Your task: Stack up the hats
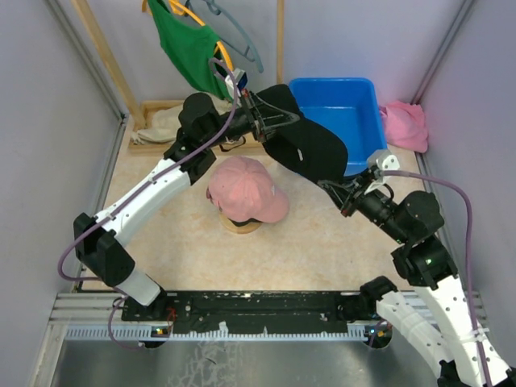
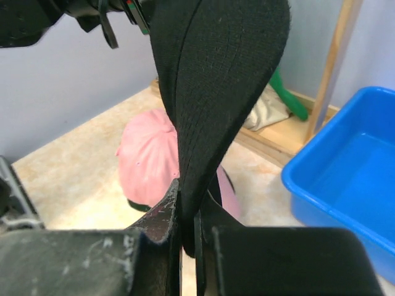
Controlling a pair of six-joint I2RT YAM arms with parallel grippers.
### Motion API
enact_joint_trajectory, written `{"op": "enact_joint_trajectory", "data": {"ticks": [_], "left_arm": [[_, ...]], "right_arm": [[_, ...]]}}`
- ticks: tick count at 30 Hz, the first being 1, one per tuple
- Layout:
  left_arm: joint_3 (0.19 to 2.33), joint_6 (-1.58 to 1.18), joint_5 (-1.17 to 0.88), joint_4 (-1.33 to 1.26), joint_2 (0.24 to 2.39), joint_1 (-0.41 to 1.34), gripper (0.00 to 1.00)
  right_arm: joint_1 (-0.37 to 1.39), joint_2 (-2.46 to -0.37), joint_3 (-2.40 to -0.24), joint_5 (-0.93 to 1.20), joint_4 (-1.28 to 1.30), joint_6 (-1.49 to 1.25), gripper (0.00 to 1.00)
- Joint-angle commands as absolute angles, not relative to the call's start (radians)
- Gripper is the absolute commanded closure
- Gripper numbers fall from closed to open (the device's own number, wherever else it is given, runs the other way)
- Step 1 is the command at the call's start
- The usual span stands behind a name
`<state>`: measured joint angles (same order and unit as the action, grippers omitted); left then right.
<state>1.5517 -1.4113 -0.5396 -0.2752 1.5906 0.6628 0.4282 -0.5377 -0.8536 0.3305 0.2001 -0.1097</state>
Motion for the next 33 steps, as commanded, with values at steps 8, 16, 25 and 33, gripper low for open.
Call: {"op": "enact_joint_trajectory", "data": {"ticks": [8,16,25,33], "left_arm": [[1.434,-1.413,-0.567,-0.334,1.475,0.568,1.0],[1.456,-1.377,-0.597,-0.33,1.47,0.539,0.67],[1.627,-0.952,-0.462,0.104,1.329,0.353,0.35],[1.329,-0.695,-0.462,0.294,1.106,0.232,0.28]], "right_arm": [[0.42,-0.483,-1.068,0.278,0.131,-0.234,1.0],[0.42,-0.529,-1.063,0.317,0.102,-0.291,1.0],[0.421,-0.621,-1.163,0.338,0.14,-0.397,1.0],[0.421,-0.727,-1.273,0.441,0.155,-0.492,1.0]]}}
